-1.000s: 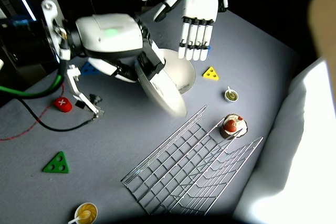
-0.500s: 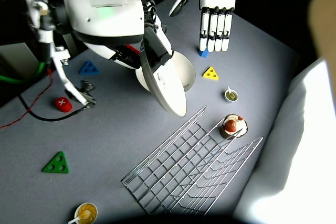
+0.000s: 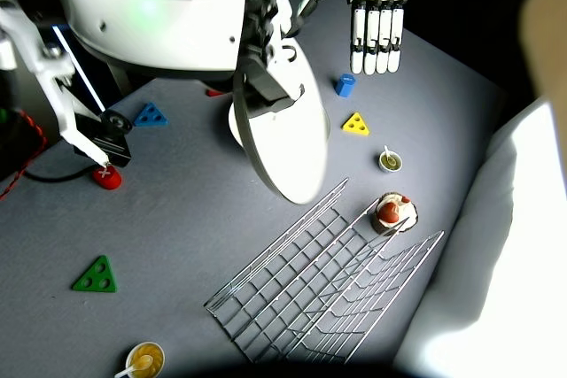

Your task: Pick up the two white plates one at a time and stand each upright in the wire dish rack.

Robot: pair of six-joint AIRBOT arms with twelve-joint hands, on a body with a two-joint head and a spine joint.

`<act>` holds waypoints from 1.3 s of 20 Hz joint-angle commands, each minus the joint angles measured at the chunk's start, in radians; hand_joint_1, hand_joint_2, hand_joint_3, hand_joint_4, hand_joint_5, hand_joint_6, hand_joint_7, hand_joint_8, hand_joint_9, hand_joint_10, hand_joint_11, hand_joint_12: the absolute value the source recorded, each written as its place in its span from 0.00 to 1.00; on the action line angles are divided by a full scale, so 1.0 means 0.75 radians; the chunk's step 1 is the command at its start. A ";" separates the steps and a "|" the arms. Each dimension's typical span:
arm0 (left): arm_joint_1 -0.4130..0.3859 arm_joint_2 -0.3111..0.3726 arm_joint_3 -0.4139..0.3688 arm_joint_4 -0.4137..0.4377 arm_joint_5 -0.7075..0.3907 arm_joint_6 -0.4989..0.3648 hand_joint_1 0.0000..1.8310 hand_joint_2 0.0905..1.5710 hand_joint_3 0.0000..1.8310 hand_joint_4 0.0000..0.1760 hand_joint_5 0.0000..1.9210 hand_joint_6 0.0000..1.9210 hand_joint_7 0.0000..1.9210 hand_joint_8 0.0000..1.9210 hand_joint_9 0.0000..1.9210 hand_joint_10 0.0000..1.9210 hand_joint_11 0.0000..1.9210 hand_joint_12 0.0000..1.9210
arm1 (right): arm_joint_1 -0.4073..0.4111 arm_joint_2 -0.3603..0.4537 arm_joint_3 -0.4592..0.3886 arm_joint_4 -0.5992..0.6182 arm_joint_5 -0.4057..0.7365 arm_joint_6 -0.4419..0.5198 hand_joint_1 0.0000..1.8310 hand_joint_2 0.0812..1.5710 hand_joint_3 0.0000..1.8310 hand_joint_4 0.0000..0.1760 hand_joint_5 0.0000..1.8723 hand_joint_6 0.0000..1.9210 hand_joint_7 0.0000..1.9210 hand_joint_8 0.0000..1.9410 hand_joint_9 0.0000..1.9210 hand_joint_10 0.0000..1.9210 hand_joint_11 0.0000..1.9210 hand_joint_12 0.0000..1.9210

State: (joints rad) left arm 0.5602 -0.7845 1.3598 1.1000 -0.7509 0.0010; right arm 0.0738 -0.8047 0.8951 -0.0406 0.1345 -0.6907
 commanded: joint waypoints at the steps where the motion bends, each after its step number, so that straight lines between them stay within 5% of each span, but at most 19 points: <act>1: -0.011 0.021 0.004 -0.098 -0.081 -0.001 0.00 0.59 0.00 0.00 0.06 0.00 0.07 0.00 0.07 0.00 0.07 0.00 | 0.037 0.011 0.005 0.012 0.142 0.030 0.77 0.63 0.00 0.00 0.54 0.48 0.64 0.18 0.65 0.32 0.56 0.38; 2: -0.011 0.025 0.003 -0.100 -0.088 -0.001 0.00 0.59 0.00 0.00 0.06 0.00 0.07 0.00 0.07 0.00 0.07 0.00 | 0.058 0.013 0.016 0.012 0.118 0.054 0.76 0.65 0.00 0.00 0.53 0.52 0.61 0.25 0.63 0.37 0.61 0.23; 3: -0.011 0.028 0.003 -0.100 -0.107 -0.001 0.01 0.59 0.00 0.00 0.06 0.00 0.08 0.00 0.07 0.00 0.08 0.01 | 0.082 0.012 0.034 0.012 0.090 0.091 0.81 0.64 0.00 0.00 0.52 0.48 0.60 0.23 0.65 0.28 0.54 0.59; 4: -0.011 0.028 0.004 -0.106 -0.113 -0.001 0.00 0.59 0.00 0.00 0.05 0.00 0.07 0.00 0.07 0.00 0.08 0.01 | 0.096 0.011 0.045 0.012 0.070 0.122 0.82 0.64 0.00 0.00 0.53 0.48 0.59 0.24 0.65 0.27 0.51 0.68; 9: -0.012 0.001 0.027 -0.267 -0.172 -0.001 0.00 0.59 0.00 0.00 0.06 0.01 0.09 0.01 0.08 0.01 0.07 0.00 | 0.142 -0.019 0.169 0.012 -0.002 0.352 0.82 0.64 0.00 0.00 0.53 0.47 0.60 0.23 0.61 0.33 0.50 0.71; 13: -0.011 -0.001 0.040 -0.280 -0.256 -0.001 0.00 0.59 0.00 0.00 0.07 0.00 0.09 0.00 0.08 0.00 0.07 0.00 | 0.152 -0.043 0.243 0.013 -0.035 0.415 0.82 0.63 0.00 0.00 0.54 0.45 0.62 0.21 0.62 0.30 0.53 0.67; 14: -0.010 -0.003 0.044 -0.275 -0.266 -0.001 0.00 0.59 0.00 0.00 0.06 0.00 0.08 0.00 0.07 0.00 0.07 0.00 | 0.152 -0.049 0.254 0.013 -0.036 0.415 0.76 0.65 0.00 0.00 0.53 0.51 0.61 0.26 0.59 0.42 0.59 0.29; 15: -0.011 -0.012 0.054 -0.271 -0.273 -0.001 0.00 0.59 0.00 0.00 0.05 0.00 0.07 0.00 0.07 0.00 0.07 0.00 | 0.153 -0.061 0.269 0.016 -0.042 0.415 0.81 0.64 0.00 0.00 0.53 0.50 0.61 0.23 0.59 0.36 0.53 0.60; 17: -0.013 -0.041 0.074 -0.271 -0.266 -0.001 0.00 0.59 0.00 0.00 0.06 0.00 0.07 0.00 0.07 0.00 0.07 0.00 | 0.152 -0.078 0.296 0.018 -0.042 0.415 0.81 0.65 0.00 0.00 0.51 0.50 0.60 0.22 0.59 0.36 0.51 0.69; 18: -0.013 -0.055 0.080 -0.271 -0.259 -0.001 0.00 0.59 0.00 0.00 0.06 0.00 0.08 0.00 0.07 0.00 0.07 0.00 | 0.152 -0.085 0.308 0.022 -0.042 0.416 0.77 0.66 0.00 0.00 0.50 0.55 0.57 0.30 0.58 0.43 0.53 0.44; 19: -0.013 -0.068 0.081 -0.271 -0.258 -0.001 0.00 0.59 0.00 0.00 0.06 0.00 0.08 0.00 0.08 0.00 0.08 0.01 | 0.152 -0.092 0.318 0.025 -0.046 0.416 0.81 0.65 0.00 0.00 0.53 0.48 0.61 0.20 0.60 0.37 0.53 0.62; 20: -0.013 -0.078 0.079 -0.266 -0.260 -0.001 0.00 0.59 0.00 0.00 0.06 0.00 0.08 0.00 0.07 0.00 0.08 0.01 | 0.152 -0.098 0.328 0.026 -0.047 0.416 0.77 0.64 0.00 0.00 0.55 0.48 0.62 0.22 0.61 0.40 0.55 0.42; 21: -0.013 -0.087 0.075 -0.263 -0.260 -0.001 0.00 0.59 0.00 0.00 0.06 0.00 0.08 0.00 0.07 0.00 0.08 0.01 | 0.152 -0.103 0.337 0.026 -0.046 0.416 0.77 0.64 0.00 0.00 0.55 0.48 0.62 0.22 0.61 0.40 0.55 0.42; 22: -0.013 -0.093 0.071 -0.256 -0.258 -0.001 0.01 0.59 0.00 0.00 0.06 0.00 0.08 0.00 0.07 0.00 0.08 0.01 | 0.151 -0.111 0.349 0.030 -0.045 0.416 0.81 0.64 0.00 0.00 0.54 0.48 0.63 0.19 0.61 0.34 0.53 0.61; 23: -0.013 -0.097 0.070 -0.249 -0.256 -0.001 0.00 0.59 0.00 0.00 0.06 0.00 0.07 0.00 0.06 0.00 0.07 0.00 | 0.148 -0.114 0.356 0.036 -0.045 0.416 0.77 0.64 0.00 0.00 0.54 0.50 0.61 0.23 0.61 0.38 0.54 0.40; 24: -0.014 -0.103 0.069 -0.243 -0.247 -0.001 0.00 0.59 0.00 0.00 0.06 0.00 0.07 0.00 0.06 0.00 0.07 0.00 | 0.141 -0.122 0.370 0.052 -0.043 0.416 0.77 0.64 0.00 0.00 0.54 0.50 0.61 0.23 0.61 0.38 0.54 0.40; 25: -0.014 -0.105 0.069 -0.243 -0.244 -0.001 0.00 0.59 0.00 0.00 0.06 0.00 0.07 0.00 0.07 0.00 0.07 0.00 | 0.135 -0.127 0.380 0.066 -0.043 0.416 0.76 0.65 0.00 0.00 0.54 0.51 0.60 0.26 0.60 0.41 0.62 0.18; 26: -0.014 -0.106 0.070 -0.244 -0.242 -0.001 0.00 0.59 0.00 0.00 0.06 0.00 0.07 0.00 0.07 0.00 0.07 0.00 | 0.129 -0.132 0.392 0.089 -0.044 0.416 0.76 0.64 0.00 0.00 0.55 0.51 0.60 0.26 0.60 0.41 0.64 0.13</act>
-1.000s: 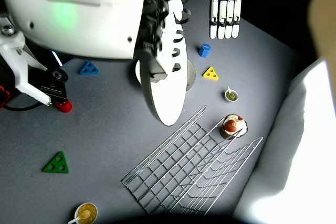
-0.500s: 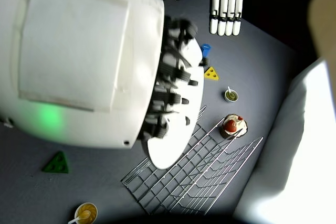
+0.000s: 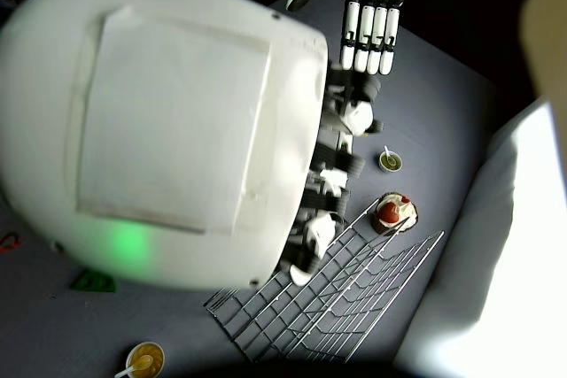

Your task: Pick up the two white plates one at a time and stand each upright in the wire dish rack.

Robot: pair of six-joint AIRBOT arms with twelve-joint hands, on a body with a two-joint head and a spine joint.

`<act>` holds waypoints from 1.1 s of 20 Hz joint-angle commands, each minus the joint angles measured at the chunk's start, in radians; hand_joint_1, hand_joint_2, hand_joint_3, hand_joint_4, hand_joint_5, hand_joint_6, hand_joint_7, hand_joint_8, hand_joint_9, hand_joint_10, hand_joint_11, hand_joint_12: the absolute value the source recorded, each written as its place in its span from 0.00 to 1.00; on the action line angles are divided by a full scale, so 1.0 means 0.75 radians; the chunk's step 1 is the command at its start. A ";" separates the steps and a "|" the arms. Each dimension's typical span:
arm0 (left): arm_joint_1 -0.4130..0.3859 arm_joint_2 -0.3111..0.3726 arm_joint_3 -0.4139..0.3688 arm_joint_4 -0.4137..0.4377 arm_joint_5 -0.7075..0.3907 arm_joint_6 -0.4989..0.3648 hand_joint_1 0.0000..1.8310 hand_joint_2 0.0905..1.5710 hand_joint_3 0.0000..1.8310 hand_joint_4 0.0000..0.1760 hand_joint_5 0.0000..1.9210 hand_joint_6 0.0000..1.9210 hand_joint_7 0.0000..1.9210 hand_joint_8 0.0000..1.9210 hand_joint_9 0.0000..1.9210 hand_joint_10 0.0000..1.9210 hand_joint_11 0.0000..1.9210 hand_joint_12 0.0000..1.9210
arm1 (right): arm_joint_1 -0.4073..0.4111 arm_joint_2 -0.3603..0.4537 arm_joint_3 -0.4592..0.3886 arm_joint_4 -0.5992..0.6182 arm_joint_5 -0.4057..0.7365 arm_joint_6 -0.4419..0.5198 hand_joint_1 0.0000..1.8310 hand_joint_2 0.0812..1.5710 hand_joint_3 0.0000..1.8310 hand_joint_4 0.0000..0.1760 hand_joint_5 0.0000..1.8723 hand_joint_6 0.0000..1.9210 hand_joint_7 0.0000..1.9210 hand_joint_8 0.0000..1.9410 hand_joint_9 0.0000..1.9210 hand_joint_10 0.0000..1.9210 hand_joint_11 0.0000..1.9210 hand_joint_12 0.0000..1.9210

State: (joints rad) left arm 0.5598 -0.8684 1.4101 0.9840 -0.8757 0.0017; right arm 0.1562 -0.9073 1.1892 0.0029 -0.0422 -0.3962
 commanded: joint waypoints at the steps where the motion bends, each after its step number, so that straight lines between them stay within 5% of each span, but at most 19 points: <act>1: -0.014 0.005 0.003 -0.092 -0.075 -0.002 0.00 0.59 0.00 0.00 0.06 0.00 0.07 0.00 0.07 0.00 0.07 0.00 | 0.016 0.003 0.007 0.053 0.189 0.023 0.76 0.64 0.00 0.00 0.55 0.51 0.60 0.26 0.60 0.41 0.64 0.13; 2: -0.017 0.005 0.003 -0.095 -0.081 -0.002 0.00 0.59 0.00 0.00 0.05 0.00 0.07 0.00 0.06 0.00 0.06 0.00 | 0.011 -0.005 0.030 0.087 0.188 0.024 0.81 0.63 0.00 0.00 0.56 0.46 0.67 0.10 0.63 0.29 0.55 0.55; 3: -0.017 0.005 0.003 -0.094 -0.091 -0.002 0.00 0.59 0.00 0.00 0.06 0.00 0.07 0.00 0.06 0.00 0.07 0.00 | 0.011 -0.009 0.042 0.091 0.188 0.024 0.82 0.63 0.00 0.00 0.55 0.45 0.65 0.13 0.64 0.27 0.53 0.65; 4: -0.017 0.006 0.005 -0.093 -0.098 -0.002 0.00 0.59 0.00 0.00 0.06 0.00 0.08 0.00 0.07 0.01 0.07 0.00 | 0.010 -0.011 0.049 0.095 0.188 0.024 0.77 0.63 0.00 0.00 0.56 0.47 0.65 0.16 0.63 0.35 0.55 0.39; 5: -0.016 0.007 0.013 -0.083 -0.121 -0.002 0.00 0.60 0.00 0.00 0.05 0.00 0.08 0.01 0.08 0.01 0.07 0.00 | 0.007 -0.013 0.056 0.102 0.187 0.024 0.76 0.64 0.00 0.00 0.55 0.50 0.61 0.24 0.61 0.39 0.59 0.24; 6: -0.016 0.008 0.016 -0.080 -0.134 -0.002 0.00 0.60 0.00 0.00 0.05 0.00 0.09 0.01 0.08 0.01 0.07 0.00 | 0.007 -0.014 0.060 0.105 0.186 0.024 0.81 0.64 0.00 0.00 0.54 0.49 0.60 0.23 0.61 0.34 0.53 0.59; 9: -0.016 0.010 0.015 -0.053 -0.179 -0.002 0.00 0.60 0.00 0.00 0.04 0.00 0.07 0.00 0.07 0.00 0.07 0.00 | 0.007 -0.018 0.076 0.109 0.180 0.024 0.82 0.64 0.00 0.00 0.53 0.49 0.59 0.24 0.60 0.34 0.51 0.68; 10: -0.016 0.010 0.014 -0.051 -0.188 -0.002 0.00 0.60 0.00 0.00 0.04 0.00 0.07 0.00 0.07 0.00 0.07 0.00 | 0.006 -0.023 0.090 0.121 0.173 0.024 0.77 0.64 0.00 0.00 0.54 0.50 0.60 0.26 0.60 0.40 0.54 0.42; 12: -0.016 0.010 0.014 -0.038 -0.214 -0.002 0.00 0.60 0.00 0.00 0.05 0.00 0.08 0.01 0.09 0.01 0.08 0.01 | 0.002 -0.031 0.109 0.139 0.166 0.024 0.76 0.65 0.00 0.00 0.54 0.51 0.58 0.31 0.59 0.43 0.62 0.20; 19: -0.039 -0.010 0.012 0.047 -0.253 -0.002 0.00 0.59 0.00 0.00 0.04 0.00 0.06 0.00 0.05 0.00 0.07 0.00 | -0.034 -0.071 0.207 0.231 0.110 0.024 0.76 0.66 0.00 0.00 0.49 0.56 0.57 0.34 0.58 0.44 0.66 0.09; 22: -0.044 -0.018 0.012 0.102 -0.227 -0.002 0.00 0.59 0.00 0.00 0.05 0.00 0.06 0.00 0.06 0.00 0.07 0.00 | -0.039 -0.081 0.229 0.231 0.110 0.024 0.76 0.64 0.00 0.00 0.56 0.45 0.62 0.24 0.62 0.40 0.66 0.07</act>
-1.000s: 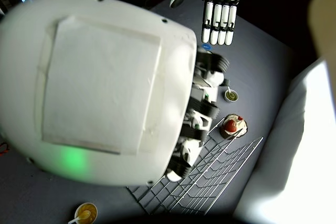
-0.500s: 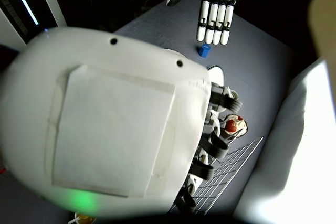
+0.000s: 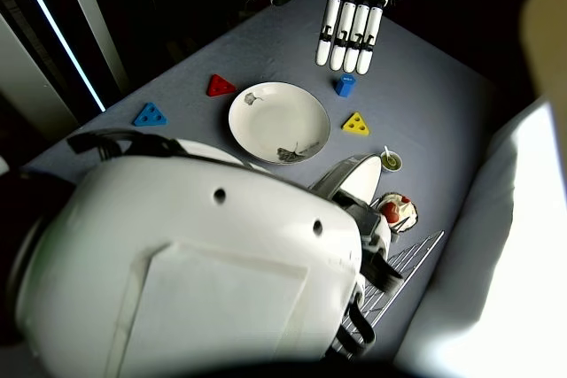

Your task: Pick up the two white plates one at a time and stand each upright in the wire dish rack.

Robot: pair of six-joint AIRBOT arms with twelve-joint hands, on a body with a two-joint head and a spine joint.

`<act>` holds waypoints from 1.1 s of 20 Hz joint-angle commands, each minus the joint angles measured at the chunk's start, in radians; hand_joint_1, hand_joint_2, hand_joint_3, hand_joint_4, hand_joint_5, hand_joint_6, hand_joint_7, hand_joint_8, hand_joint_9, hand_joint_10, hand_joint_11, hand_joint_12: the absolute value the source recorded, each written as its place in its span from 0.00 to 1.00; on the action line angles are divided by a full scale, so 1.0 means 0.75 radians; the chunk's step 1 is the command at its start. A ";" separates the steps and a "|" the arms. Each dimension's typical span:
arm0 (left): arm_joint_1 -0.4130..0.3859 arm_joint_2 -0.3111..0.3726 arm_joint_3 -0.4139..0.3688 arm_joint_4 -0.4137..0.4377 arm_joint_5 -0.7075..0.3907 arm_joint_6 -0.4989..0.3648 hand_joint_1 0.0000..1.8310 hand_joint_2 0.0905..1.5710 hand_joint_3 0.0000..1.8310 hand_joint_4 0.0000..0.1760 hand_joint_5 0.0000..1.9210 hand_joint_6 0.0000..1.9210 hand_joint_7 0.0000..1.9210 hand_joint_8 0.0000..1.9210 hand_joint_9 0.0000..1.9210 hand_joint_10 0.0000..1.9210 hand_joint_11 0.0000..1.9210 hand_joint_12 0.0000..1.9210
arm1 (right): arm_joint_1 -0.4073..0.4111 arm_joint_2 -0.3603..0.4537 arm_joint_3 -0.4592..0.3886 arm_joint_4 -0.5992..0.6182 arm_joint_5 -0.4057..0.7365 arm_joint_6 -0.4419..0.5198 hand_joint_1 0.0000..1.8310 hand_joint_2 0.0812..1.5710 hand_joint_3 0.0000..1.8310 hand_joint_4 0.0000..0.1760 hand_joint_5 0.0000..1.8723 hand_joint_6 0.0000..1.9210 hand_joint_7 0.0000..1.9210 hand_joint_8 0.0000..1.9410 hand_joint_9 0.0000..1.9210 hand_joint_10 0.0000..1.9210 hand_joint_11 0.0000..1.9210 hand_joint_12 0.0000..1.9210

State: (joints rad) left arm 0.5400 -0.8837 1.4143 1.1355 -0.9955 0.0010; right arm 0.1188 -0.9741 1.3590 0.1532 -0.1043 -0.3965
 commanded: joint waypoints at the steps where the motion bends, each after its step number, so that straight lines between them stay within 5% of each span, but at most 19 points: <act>1: -0.020 0.001 0.007 -0.090 -0.063 -0.001 0.00 0.59 0.00 0.00 0.05 0.00 0.06 0.00 0.05 0.00 0.07 0.00 | 0.009 0.007 0.006 0.031 0.193 0.025 0.76 0.64 0.00 0.00 0.55 0.46 0.62 0.25 0.61 0.42 0.65 0.06; 5: -0.032 -0.001 -0.004 -0.080 -0.066 -0.001 0.01 0.59 0.00 0.00 0.06 0.00 0.07 0.00 0.06 0.00 0.06 0.00 | -0.002 -0.004 0.023 0.064 0.186 0.025 0.77 0.63 0.00 0.00 0.56 0.44 0.64 0.21 0.65 0.35 0.69 0.04; 10: -0.032 -0.001 -0.004 -0.065 -0.080 -0.001 0.02 0.59 0.00 0.00 0.06 0.00 0.07 0.00 0.06 0.00 0.06 0.00 | -0.017 -0.047 0.074 0.112 0.184 0.025 0.76 0.65 0.00 0.00 0.54 0.50 0.58 0.28 0.62 0.40 0.70 0.03; 22: -0.041 -0.014 -0.005 -0.007 -0.116 -0.001 0.01 0.59 0.00 0.00 0.07 0.00 0.08 0.00 0.08 0.00 0.07 0.01 | -0.069 -0.159 0.195 0.172 0.228 0.025 0.76 0.64 0.00 0.00 0.53 0.48 0.60 0.30 0.62 0.40 0.69 0.01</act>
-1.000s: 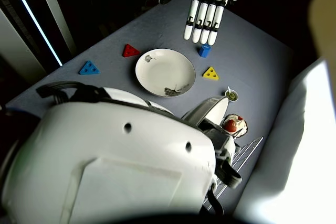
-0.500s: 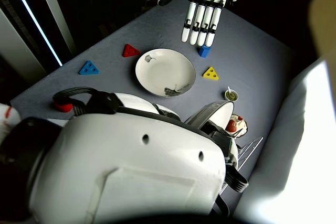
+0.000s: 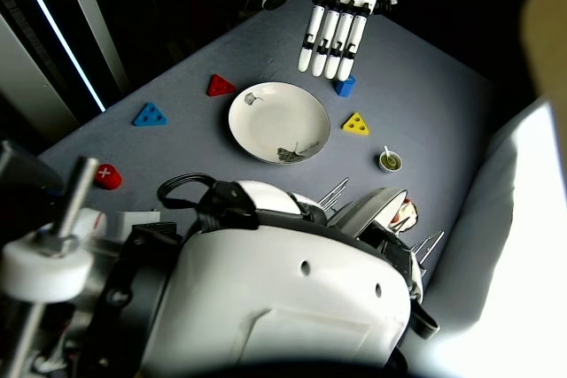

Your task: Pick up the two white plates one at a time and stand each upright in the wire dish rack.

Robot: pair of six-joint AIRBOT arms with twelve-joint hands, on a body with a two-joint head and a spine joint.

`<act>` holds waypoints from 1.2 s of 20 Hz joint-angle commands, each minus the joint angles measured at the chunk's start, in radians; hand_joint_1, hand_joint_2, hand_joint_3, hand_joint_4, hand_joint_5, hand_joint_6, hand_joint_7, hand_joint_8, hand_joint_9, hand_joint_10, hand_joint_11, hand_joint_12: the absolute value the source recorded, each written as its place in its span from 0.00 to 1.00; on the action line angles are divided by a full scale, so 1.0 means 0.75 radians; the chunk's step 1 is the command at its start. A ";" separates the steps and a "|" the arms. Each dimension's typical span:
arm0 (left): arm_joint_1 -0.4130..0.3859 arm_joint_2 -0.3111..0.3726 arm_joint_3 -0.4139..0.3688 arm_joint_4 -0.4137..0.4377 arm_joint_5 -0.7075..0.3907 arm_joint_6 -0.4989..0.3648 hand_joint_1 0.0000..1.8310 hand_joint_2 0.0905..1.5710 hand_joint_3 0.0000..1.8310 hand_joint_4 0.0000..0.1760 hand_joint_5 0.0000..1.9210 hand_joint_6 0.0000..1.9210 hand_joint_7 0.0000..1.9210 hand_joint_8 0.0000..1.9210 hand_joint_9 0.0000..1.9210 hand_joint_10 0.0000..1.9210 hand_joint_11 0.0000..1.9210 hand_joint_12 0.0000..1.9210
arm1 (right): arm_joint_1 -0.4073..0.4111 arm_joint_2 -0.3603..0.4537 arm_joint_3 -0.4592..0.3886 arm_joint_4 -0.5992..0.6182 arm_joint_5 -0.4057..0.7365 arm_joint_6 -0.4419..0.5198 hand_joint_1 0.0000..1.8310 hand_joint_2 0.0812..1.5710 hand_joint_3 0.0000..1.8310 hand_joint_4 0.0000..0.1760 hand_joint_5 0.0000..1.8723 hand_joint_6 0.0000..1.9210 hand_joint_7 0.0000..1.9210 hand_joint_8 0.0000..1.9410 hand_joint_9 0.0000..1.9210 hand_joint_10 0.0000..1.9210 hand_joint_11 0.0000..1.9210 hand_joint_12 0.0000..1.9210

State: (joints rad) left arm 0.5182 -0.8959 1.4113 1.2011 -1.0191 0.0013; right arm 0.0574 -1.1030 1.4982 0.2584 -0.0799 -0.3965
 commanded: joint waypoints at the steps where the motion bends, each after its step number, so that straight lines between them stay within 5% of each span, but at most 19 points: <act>1: -0.012 0.001 -0.001 -0.088 -0.095 -0.002 0.00 0.59 0.00 0.00 0.07 0.00 0.08 0.00 0.08 0.00 0.07 0.00 | 0.009 0.008 0.013 0.036 0.201 0.025 0.76 0.64 0.00 0.00 0.53 0.47 0.60 0.30 0.63 0.39 0.69 0.01; 19: 0.000 -0.015 -0.024 0.019 -0.122 -0.002 0.02 0.59 0.00 0.00 0.07 0.00 0.09 0.00 0.08 0.00 0.07 0.00 | -0.113 -0.091 0.120 0.139 0.273 0.025 0.76 0.64 0.00 0.00 0.55 0.47 0.61 0.25 0.62 0.40 0.68 0.00; 20: 0.001 -0.016 -0.024 0.021 -0.122 -0.002 0.02 0.59 0.00 0.00 0.07 0.00 0.08 0.00 0.08 0.00 0.08 0.01 | -0.117 -0.093 0.122 0.142 0.276 0.025 0.81 0.63 0.00 0.00 0.55 0.43 0.62 0.22 0.65 0.28 0.53 0.56; 22: 0.005 -0.019 -0.024 0.027 -0.115 -0.002 0.01 0.60 0.00 0.00 0.05 0.00 0.06 0.00 0.06 0.00 0.07 0.00 | -0.127 -0.098 0.126 0.150 0.279 0.025 0.77 0.63 0.00 0.00 0.56 0.44 0.63 0.22 0.65 0.35 0.59 0.25; 24: 0.008 -0.023 -0.025 0.041 -0.109 -0.002 0.02 0.60 0.00 0.00 0.06 0.00 0.07 0.00 0.07 0.00 0.07 0.00 | -0.143 -0.105 0.135 0.166 0.280 0.025 0.76 0.64 0.00 0.00 0.55 0.45 0.62 0.26 0.63 0.39 0.63 0.13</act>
State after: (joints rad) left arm 0.5289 -0.9127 1.3949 1.3018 -1.0454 0.0021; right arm -0.0559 -1.1851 1.5948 0.3679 0.0044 -0.3927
